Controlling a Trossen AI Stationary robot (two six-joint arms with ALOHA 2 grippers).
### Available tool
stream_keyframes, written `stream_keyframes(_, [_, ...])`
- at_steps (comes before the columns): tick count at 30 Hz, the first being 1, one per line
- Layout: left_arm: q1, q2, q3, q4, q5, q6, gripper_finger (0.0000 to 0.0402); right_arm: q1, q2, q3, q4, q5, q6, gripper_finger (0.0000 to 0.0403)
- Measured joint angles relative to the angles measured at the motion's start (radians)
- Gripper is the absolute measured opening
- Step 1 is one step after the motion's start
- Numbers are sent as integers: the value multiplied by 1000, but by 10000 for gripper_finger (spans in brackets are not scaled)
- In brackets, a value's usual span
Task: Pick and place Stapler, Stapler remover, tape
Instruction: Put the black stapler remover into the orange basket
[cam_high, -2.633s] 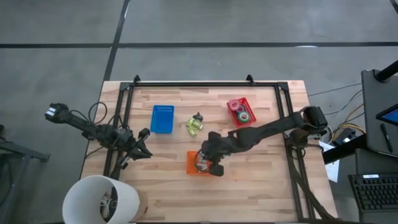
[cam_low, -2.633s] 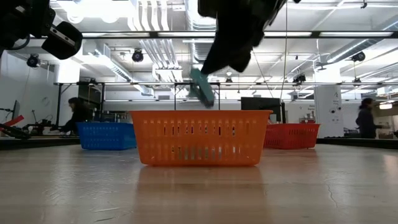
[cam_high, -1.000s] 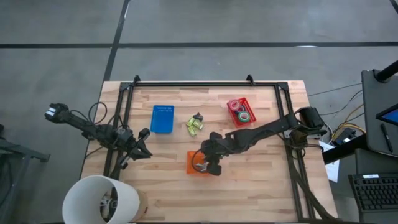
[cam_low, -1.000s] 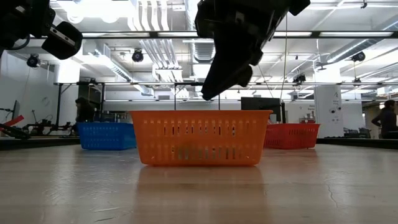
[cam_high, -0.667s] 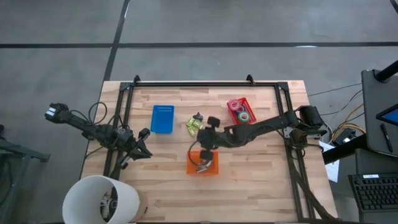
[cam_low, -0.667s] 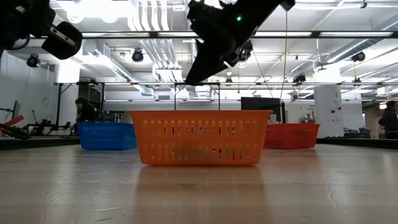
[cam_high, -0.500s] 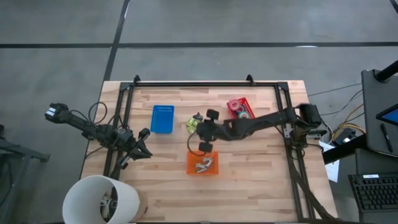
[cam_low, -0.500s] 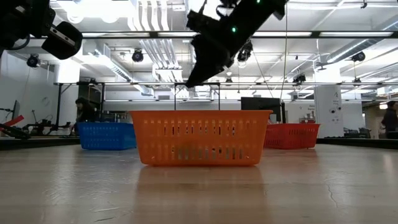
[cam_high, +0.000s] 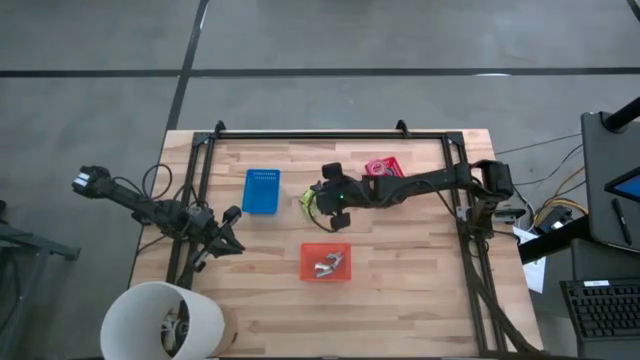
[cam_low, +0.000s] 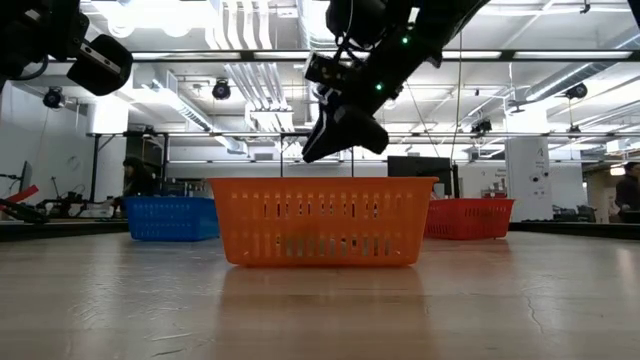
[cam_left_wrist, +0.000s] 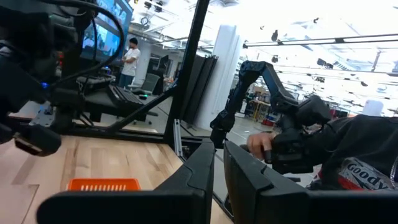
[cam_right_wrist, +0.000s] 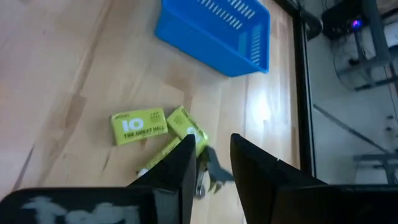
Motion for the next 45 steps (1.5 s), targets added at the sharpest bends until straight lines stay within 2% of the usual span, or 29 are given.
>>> stream_keyframes(5, [0,0,0,0,0,0,39,-30,52,1,63,-54,-18,102])
stream_keyframes(12, [0,0,0,0,0,0,39,-38,155,18,88,-15,-49,116])
stream_keyframes(14, [0,0,0,0,0,0,39,-38,184,27,91,21,-67,118])
stream_keyframes(19, [0,0,0,0,0,0,39,-37,222,56,87,219,-108,114])
stream_keyframes(21, [0,0,0,0,0,0,39,-36,222,59,88,263,-119,110])
stream_keyframes(45, [0,0,0,0,0,0,39,-51,264,55,89,264,-171,64])
